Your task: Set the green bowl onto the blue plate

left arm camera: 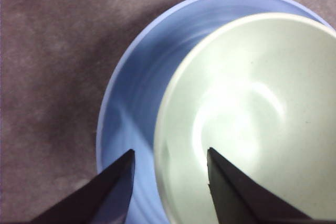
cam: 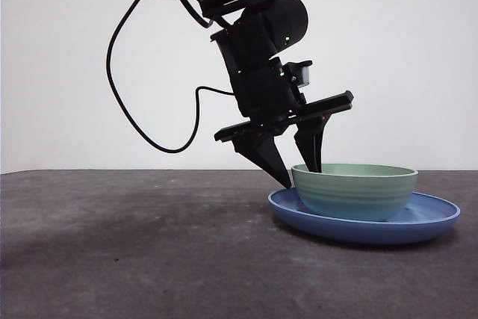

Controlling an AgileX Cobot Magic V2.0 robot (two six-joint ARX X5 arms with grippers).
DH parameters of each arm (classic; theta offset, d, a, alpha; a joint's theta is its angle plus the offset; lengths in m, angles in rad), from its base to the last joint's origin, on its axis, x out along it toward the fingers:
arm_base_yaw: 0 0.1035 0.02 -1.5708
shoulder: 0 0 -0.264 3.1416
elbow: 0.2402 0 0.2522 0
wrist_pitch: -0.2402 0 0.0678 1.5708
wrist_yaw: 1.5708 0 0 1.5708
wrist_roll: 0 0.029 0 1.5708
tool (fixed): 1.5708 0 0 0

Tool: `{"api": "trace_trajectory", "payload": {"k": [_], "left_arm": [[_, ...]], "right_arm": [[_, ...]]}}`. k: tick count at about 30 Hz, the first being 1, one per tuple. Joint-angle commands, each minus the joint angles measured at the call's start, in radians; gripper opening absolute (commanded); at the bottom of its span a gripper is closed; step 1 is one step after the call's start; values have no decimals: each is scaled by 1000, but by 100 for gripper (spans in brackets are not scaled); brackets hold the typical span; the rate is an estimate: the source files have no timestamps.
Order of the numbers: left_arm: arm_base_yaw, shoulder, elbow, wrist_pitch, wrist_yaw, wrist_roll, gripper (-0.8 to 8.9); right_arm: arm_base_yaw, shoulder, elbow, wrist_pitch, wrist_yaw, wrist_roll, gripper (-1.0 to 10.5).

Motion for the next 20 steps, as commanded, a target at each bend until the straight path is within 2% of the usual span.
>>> {"api": "trace_trajectory", "payload": {"k": [1,13,20], "left_arm": [[-6,-19,40,-1,-1,10,226],[61,-307,40,-90,-1,37,227],[119,-507,3,-216,-1,118,227]], "right_arm": [[4,5,18,10,1,8,364],[3,5,18,10,2,8,364],[3,5,18,10,16,8,364]]}}
